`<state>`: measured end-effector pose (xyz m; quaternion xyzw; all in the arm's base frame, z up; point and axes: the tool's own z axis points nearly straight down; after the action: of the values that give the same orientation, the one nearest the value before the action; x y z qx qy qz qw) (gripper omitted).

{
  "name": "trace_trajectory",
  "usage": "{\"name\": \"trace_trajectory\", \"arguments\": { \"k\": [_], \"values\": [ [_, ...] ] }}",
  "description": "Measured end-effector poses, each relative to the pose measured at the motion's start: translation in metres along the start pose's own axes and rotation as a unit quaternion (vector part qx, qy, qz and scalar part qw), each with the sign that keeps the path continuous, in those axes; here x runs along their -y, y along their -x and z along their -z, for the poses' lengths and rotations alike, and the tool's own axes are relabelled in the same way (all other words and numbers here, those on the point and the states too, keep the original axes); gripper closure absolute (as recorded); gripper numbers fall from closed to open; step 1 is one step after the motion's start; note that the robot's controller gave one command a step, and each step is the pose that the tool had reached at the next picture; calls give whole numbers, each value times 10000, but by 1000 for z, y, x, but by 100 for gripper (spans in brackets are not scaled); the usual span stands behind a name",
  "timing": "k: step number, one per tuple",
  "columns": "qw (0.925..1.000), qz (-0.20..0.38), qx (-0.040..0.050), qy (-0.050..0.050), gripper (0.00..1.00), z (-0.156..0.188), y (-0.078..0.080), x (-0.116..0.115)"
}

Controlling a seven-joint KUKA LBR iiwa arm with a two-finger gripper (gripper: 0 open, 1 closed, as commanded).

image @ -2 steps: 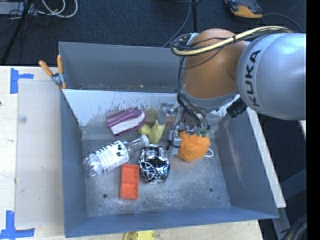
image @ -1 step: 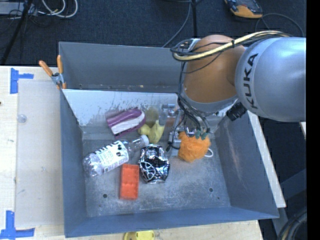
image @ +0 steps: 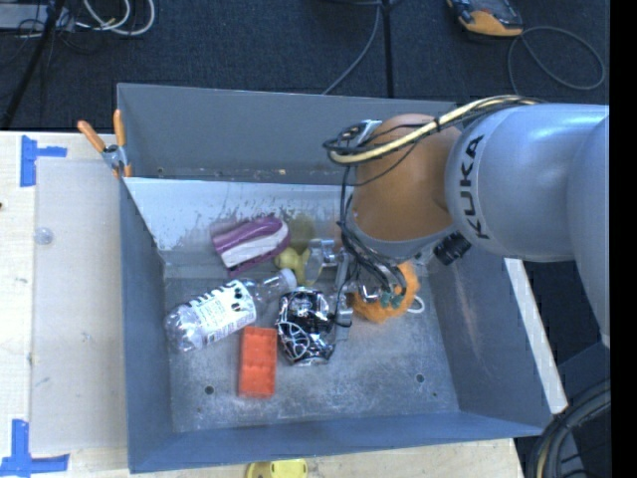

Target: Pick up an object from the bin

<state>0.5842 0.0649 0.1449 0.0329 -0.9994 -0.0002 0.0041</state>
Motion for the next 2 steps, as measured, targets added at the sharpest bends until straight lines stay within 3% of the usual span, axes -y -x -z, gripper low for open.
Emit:
{"name": "trace_trajectory", "arguments": {
  "k": [1,2],
  "values": [
    [9995,-291,77,7,100,-25,-27,11],
    [9995,-298,77,8,0,-25,-27,11]
  ]
}}
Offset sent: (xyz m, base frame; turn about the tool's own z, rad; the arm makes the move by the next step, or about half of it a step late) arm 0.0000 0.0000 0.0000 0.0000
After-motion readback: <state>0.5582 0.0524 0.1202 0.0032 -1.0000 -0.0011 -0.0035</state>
